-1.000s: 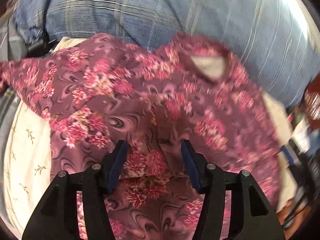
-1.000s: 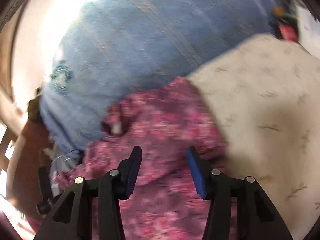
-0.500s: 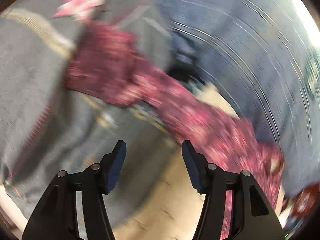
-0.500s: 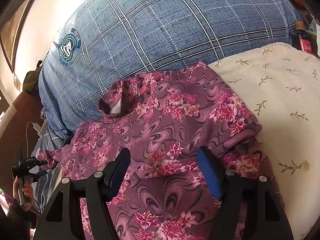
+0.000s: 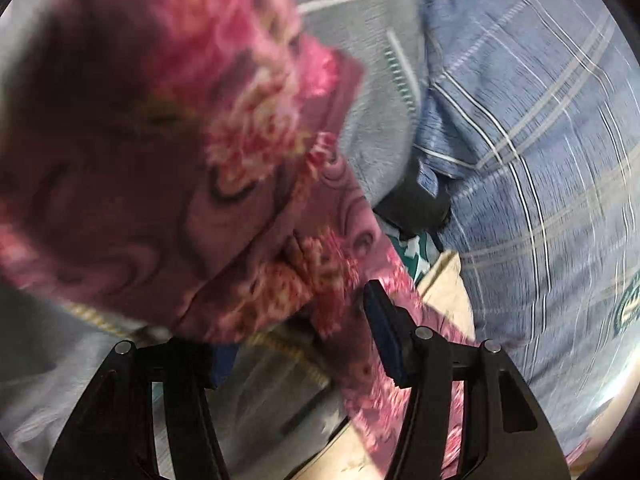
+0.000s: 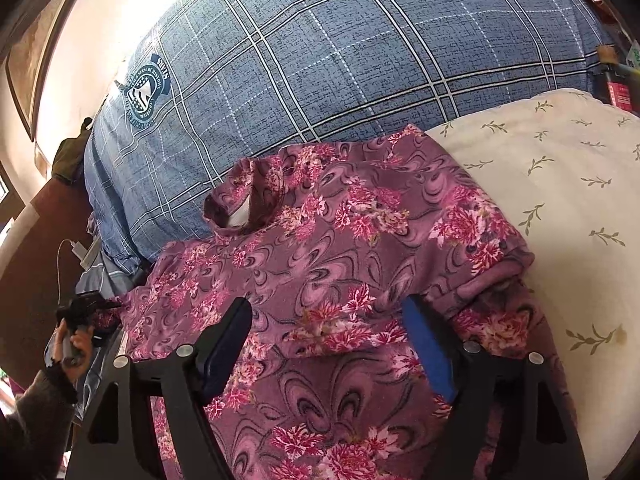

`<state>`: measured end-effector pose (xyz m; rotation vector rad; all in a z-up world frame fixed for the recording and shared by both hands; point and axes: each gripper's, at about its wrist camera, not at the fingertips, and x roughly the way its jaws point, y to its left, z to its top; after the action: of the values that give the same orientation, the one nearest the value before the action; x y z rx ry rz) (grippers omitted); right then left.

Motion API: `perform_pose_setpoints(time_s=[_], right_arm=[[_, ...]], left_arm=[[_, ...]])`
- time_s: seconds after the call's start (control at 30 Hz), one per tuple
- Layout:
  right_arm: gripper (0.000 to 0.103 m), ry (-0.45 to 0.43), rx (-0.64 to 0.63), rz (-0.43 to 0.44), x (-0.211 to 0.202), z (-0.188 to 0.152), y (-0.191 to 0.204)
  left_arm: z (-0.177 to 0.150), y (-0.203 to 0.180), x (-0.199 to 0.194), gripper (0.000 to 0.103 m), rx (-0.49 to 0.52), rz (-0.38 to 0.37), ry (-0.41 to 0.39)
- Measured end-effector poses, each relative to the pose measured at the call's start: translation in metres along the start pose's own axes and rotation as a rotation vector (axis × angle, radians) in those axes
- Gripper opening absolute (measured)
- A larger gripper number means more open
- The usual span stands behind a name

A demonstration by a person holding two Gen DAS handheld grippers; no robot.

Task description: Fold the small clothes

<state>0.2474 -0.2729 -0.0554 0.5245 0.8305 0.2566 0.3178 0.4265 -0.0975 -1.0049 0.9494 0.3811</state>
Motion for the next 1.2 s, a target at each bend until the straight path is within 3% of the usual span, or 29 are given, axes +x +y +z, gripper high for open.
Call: perform_pose_setpoints(time_s=[0.03,0.1,0.2,0.3,0.43,0.63,0.77,0.9,1.03,1.13,1.2], right_arm=[[0.082,0.000,-0.002,0.003,0.000,0.000,0.000],[0.083,0.000,-0.006,0.006,0.001,0.000,0.000],[0.084,0.000,-0.009,0.011,0.002,0.000,0.001],[0.084,-0.002,-0.006,0.017,0.001,0.000,0.000],[0.084,-0.004,-0.005,0.019,0.001,0.000,-0.001],[0.084,-0.006,-0.004,0.022,0.001,0.000,-0.001],[0.084,-0.009,-0.003,0.025,0.001,-0.001,-0.001],[0.084,-0.014,0.002,0.034,0.000,-0.002,-0.002],[0.084,-0.020,0.007,0.044,-0.002,-0.002,-0.004],[0.084,-0.023,0.013,0.053,-0.002,-0.002,-0.005],[0.084,-0.021,0.013,0.053,-0.002,-0.002,-0.005]], left_arm=[[0.001,0.001,0.000,0.050,-0.013,-0.018,-0.008],[0.003,-0.002,-0.004,0.014,-0.006,-0.061,-0.017],[-0.001,-0.011,-0.019,0.008,0.027,-0.086,-0.036],[-0.011,-0.028,-0.046,0.008,0.088,-0.151,-0.071],[-0.042,-0.073,-0.085,0.008,0.259,-0.218,-0.102],[-0.123,-0.145,-0.126,0.008,0.535,-0.302,-0.093],[-0.184,-0.198,-0.115,0.008,0.670,-0.332,-0.042],[-0.239,-0.224,-0.085,0.008,0.729,-0.319,0.062],[-0.294,-0.230,-0.047,0.008,0.763,-0.236,0.124],[-0.323,-0.223,-0.023,0.019,0.770,-0.142,0.142],[-0.333,-0.214,-0.019,0.039,0.740,-0.116,0.150]])
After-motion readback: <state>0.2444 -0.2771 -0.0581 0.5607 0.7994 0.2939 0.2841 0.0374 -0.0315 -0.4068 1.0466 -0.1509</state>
